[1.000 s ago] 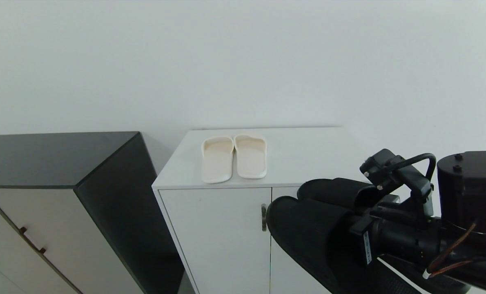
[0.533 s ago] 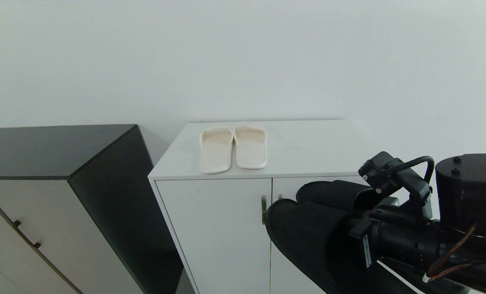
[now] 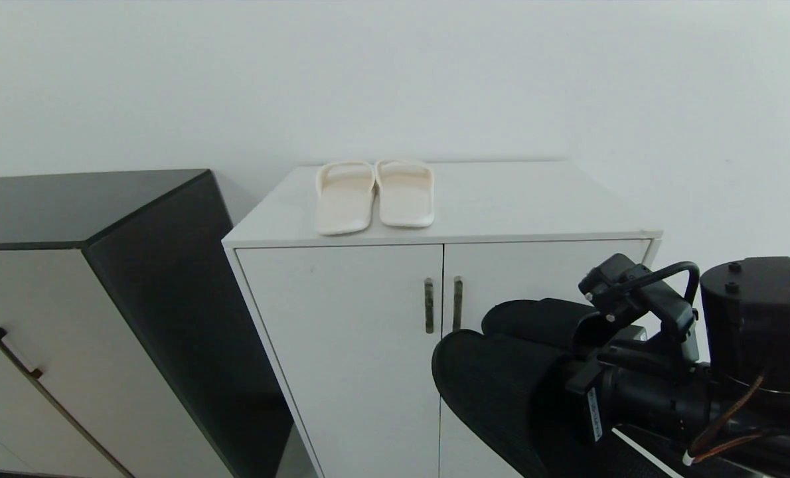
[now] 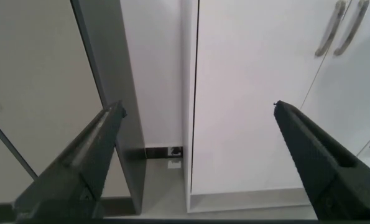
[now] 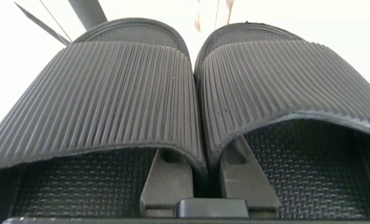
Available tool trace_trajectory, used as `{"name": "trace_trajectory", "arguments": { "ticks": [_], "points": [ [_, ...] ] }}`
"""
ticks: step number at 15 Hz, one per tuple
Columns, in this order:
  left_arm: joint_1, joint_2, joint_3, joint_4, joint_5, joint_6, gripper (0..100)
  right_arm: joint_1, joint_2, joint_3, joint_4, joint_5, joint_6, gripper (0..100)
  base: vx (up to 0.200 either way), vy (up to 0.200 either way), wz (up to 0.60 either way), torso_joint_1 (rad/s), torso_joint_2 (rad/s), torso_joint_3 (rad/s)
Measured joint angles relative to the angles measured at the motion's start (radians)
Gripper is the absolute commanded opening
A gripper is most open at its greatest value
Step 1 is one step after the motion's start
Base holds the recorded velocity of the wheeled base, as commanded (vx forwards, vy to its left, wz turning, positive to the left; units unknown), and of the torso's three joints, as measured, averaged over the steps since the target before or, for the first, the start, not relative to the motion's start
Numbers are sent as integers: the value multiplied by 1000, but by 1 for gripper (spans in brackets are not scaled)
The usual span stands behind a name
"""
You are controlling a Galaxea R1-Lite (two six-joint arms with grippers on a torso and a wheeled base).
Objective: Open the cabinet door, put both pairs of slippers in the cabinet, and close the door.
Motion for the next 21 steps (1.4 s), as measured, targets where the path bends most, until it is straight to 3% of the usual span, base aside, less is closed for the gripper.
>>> {"name": "trace_trajectory", "arguments": {
  "ticks": [8, 11, 16, 17, 18, 19, 20, 21],
  "points": [
    [0, 0, 0, 0, -1, 2, 100, -1, 3, 28, -37, 3, 0, 0, 0, 0, 0, -135, 467, 334],
    [0, 1, 0, 1, -14, 32, 100, 0, 2, 37, -45, 2, -1, 0, 0, 0, 0, -77, 445, 364],
    [-7, 27, -4, -3, -21, 32, 100, -1, 2, 48, -55, -2, -2, 0, 0, 0, 0, -25, 334, 311],
    [-8, 30, -19, -10, -39, 21, 100, 0, 2, 48, -60, -1, -2, 0, 0, 0, 0, -2, 95, 56],
    [-11, 35, -57, -18, -70, -23, 100, 0, 2, 50, -62, -1, -2, 0, 0, 0, 0, -2, 56, 41],
    [-19, 46, -110, -19, -120, -97, 100, 0, 2, 50, -62, -1, -2, 0, 0, 0, 0, 0, 0, 0],
    [-24, 66, -144, -19, -155, -123, 100, 0, 2, 50, -62, -1, -2, 0, 0, 0, 0, 0, 0, 0],
    [-28, 114, -173, -27, -197, -125, 100, 0, 2, 50, -62, -1, -3, 0, 0, 0, 0, 0, 0, 0]
  ]
}}
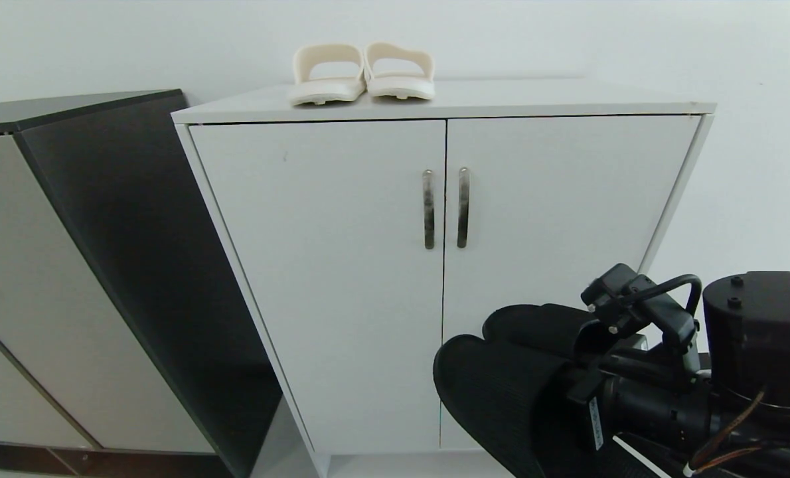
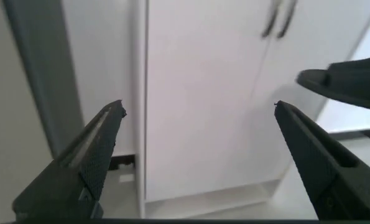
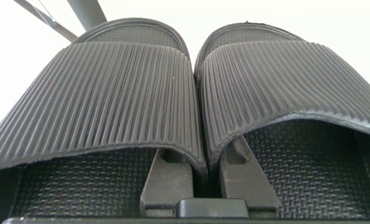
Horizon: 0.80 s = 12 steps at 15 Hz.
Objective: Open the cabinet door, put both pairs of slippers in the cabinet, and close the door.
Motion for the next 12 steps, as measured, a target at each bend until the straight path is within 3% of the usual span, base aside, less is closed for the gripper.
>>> {"name": "trace_trajectory", "arguments": {
  "ticks": [2, 5, 8, 12],
  "points": [
    [-6, 140, -32, -62, -70, 9, 100, 0, 0, 0, 0, 0, -9, 0, 0, 0, 0, 0, 0, 0],
    [-60, 435, -64, -279, -163, 18, 100, -3, 0, 2, 0, 1, -10, 0, 0, 0, 0, 0, 0, 0],
    [-225, 729, -147, -476, -204, 23, 100, -3, 0, 6, 0, 22, -10, 0, 0, 0, 0, 0, 0, 0],
    [-420, 1006, -351, -539, -216, 24, 100, -3, 1, 28, -39, 73, -9, 0, 0, 0, 0, 0, 0, 0]
  ]
}}
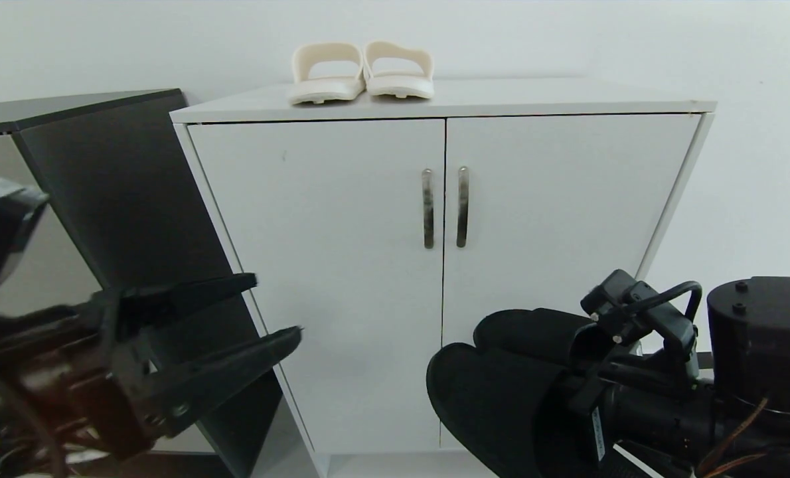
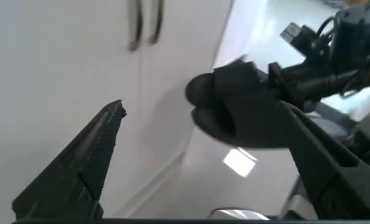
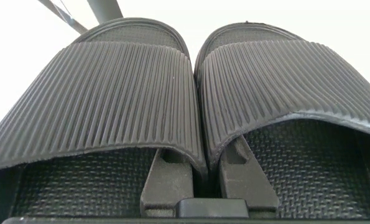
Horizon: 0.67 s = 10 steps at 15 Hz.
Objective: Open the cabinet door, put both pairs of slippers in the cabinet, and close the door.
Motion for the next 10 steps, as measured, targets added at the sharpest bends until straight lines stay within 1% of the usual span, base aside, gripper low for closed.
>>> {"name": "trace_trajectory", "arguments": {
  "ticks": [1, 3, 4, 6, 7, 9, 10],
  "points": [
    [-27, 49, -43, 1, 3, 0, 100, 0, 1, 1, -1, 0, 0, 0, 0, 0, 0, 0, 0, 0],
    [-81, 152, -140, -3, 33, 0, 100, -2, 6, 6, -1, 0, -1, 0, 0, 0, 0, 0, 0, 0],
    [-99, 195, -184, -3, 52, -1, 100, -2, 9, 12, -1, -2, -4, 0, 0, 0, 0, 0, 0, 0],
    [-146, 294, -306, -3, 85, -27, 100, -2, 14, 22, -1, -3, -34, 0, 0, 0, 0, 0, 0, 0],
    [-167, 332, -353, -3, 89, -36, 100, -2, 16, 29, -1, -3, -37, 0, 0, 0, 0, 0, 0, 0],
    [-212, 420, -461, 4, 92, -46, 100, -2, 21, 35, -2, -2, -38, 0, 0, 0, 0, 0, 0, 0],
    [-223, 458, -504, 5, 92, -47, 100, -2, 23, 37, -1, 0, -38, 0, 0, 0, 0, 0, 0, 0]
  ]
}}
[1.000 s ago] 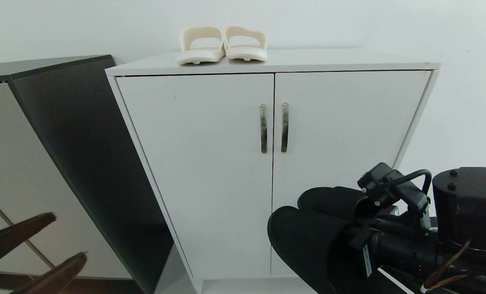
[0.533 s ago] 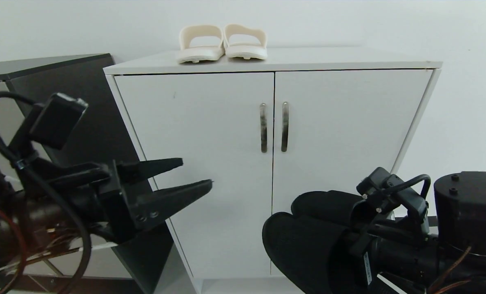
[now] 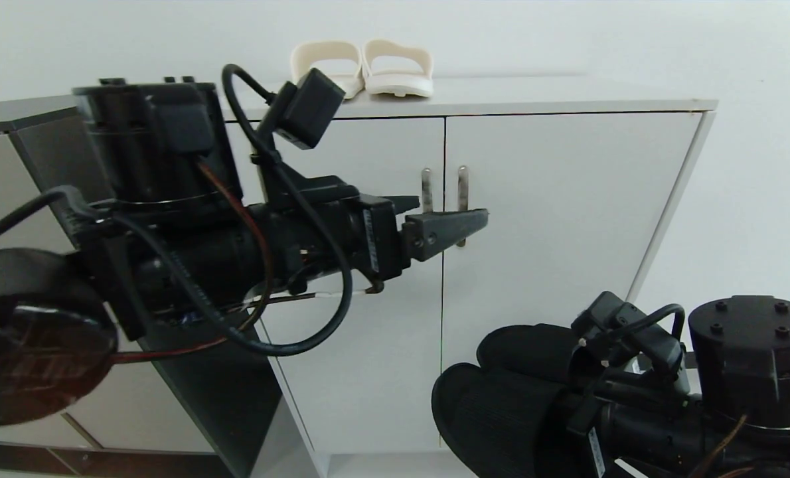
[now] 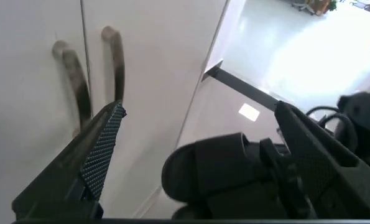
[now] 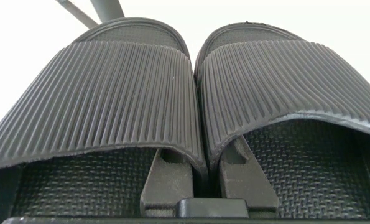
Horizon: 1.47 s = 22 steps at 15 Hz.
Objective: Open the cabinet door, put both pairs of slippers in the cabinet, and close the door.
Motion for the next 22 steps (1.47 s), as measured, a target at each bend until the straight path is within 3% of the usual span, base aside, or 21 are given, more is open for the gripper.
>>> {"name": "trace_trajectory", "arguments": {
  "ticks": [2, 5, 6, 11, 22],
  "points": [
    [-13, 67, -73, -1, -29, -11, 100, 4, 9, 1, 0, 8, 0, 0, 0, 0, 0, 0, 0, 0],
    [-3, 121, -127, -1, -170, -87, 100, 6, 30, 7, -15, 16, 0, 0, 0, 0, 0, 0, 0, 0],
    [6, 135, -143, -2, -181, -94, 100, 6, 33, 7, -24, 16, 0, 0, 0, 0, 0, 0, 0, 0],
    [32, 208, -209, -2, -164, -93, 100, 6, 35, 9, -27, 17, 0, 0, 0, 0, 0, 0, 0, 0],
    [63, 274, -235, -7, -117, -90, 100, 6, 37, 29, -52, 17, -35, 0, 0, 0, 0, 0, 0, 0]
  ]
}}
